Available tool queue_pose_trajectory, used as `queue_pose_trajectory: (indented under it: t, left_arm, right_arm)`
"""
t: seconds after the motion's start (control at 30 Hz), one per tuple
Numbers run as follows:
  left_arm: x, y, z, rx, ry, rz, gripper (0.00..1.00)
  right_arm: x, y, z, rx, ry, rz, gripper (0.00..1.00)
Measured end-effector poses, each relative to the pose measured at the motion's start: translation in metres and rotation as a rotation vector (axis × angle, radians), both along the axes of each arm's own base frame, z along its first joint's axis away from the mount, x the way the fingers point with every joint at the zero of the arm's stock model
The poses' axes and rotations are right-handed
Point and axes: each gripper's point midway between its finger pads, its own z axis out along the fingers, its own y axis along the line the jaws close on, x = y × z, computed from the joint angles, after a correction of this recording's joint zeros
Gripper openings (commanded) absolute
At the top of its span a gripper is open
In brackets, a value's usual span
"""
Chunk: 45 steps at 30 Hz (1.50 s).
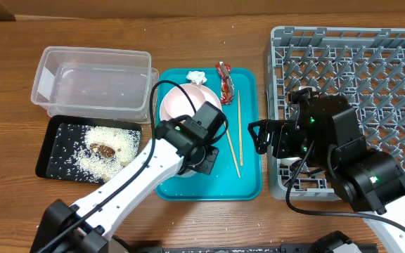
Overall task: Sort waste into correct bins and load items into the dishwasher
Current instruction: 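Set the emptied bowl back on the teal tray with the left gripper, then pick the crumpled tissue and drop it into the clear bin, left gripper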
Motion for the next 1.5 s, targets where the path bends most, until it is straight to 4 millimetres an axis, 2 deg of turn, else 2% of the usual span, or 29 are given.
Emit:
queue_pose_trajectory:
  t: [0.07,0.13,0.23,0.27,0.3,0.37,0.4,0.47,0.57,0.63,0.73,0.83,0.97,1.1,1.27,1.4,1.5]
  left_arm:
    - [0.003,0.002,-0.004,0.017,-0.001,0.039,0.24]
    - [0.004,0.004,-0.007,0.029,0.002,0.061,0.34]
    - [0.003,0.006,-0.009,0.033,0.009,0.089,0.34]
    - [0.002,0.007,-0.008,0.040,0.015,0.094,0.37]
    - [0.001,0.011,-0.008,0.049,0.023,0.100,0.44]
    - [0.004,0.016,0.001,0.069,0.027,0.115,0.64]
    - [0.012,0.017,0.009,0.063,0.010,0.129,0.72]
    - [0.039,0.013,0.033,0.015,-0.064,0.160,0.74]
    - [0.092,0.011,0.080,-0.094,-0.234,0.207,0.71]
    - [0.127,0.019,0.104,-0.156,-0.348,0.236,0.68]
    - [0.157,0.031,0.114,-0.198,-0.425,0.243,0.68]
    - [0.185,0.036,0.102,-0.207,-0.447,0.221,0.70]
    - [0.211,0.016,0.062,-0.197,-0.414,0.136,0.78]
    - [0.233,-0.007,0.019,-0.186,-0.387,0.066,0.80]
    - [0.255,-0.019,-0.011,-0.189,-0.407,0.040,0.82]
    - [0.263,-0.016,-0.037,-0.150,-0.407,0.041,0.78]
    - [0.265,-0.011,-0.051,-0.113,-0.400,0.052,0.61]
  right_arm:
    - [0.000,0.000,0.000,-0.001,0.000,0.000,1.00]
    - [0.000,0.000,0.000,-0.001,0.000,0.000,1.00]
    - [0.000,0.000,0.000,0.000,0.000,0.000,1.00]
    - [0.000,0.000,0.000,-0.001,0.000,0.000,1.00]
    - [0.000,0.000,0.000,-0.001,0.000,0.000,1.00]
    - [0.000,0.000,0.000,-0.001,0.001,0.001,1.00]
    - [0.000,0.000,0.000,-0.001,0.000,0.001,1.00]
    - [0.000,0.000,0.000,-0.001,0.000,0.000,1.00]
    - [0.000,0.000,0.000,-0.001,0.000,0.001,1.00]
    - [0.000,0.000,0.000,-0.001,0.000,0.001,1.00]
    - [-0.001,0.000,-0.001,-0.003,0.005,0.001,1.00]
    - [-0.001,-0.001,-0.002,-0.005,0.008,0.001,1.00]
    - [-0.001,-0.001,-0.003,-0.007,0.013,0.000,1.00]
    - [-0.002,-0.001,-0.008,-0.018,0.036,0.001,1.00]
    - [-0.004,-0.002,-0.011,-0.023,0.048,0.000,1.00]
    - [-0.006,-0.003,-0.013,-0.028,0.059,0.001,1.00]
    - [-0.007,-0.003,-0.013,-0.029,0.061,0.000,1.00]
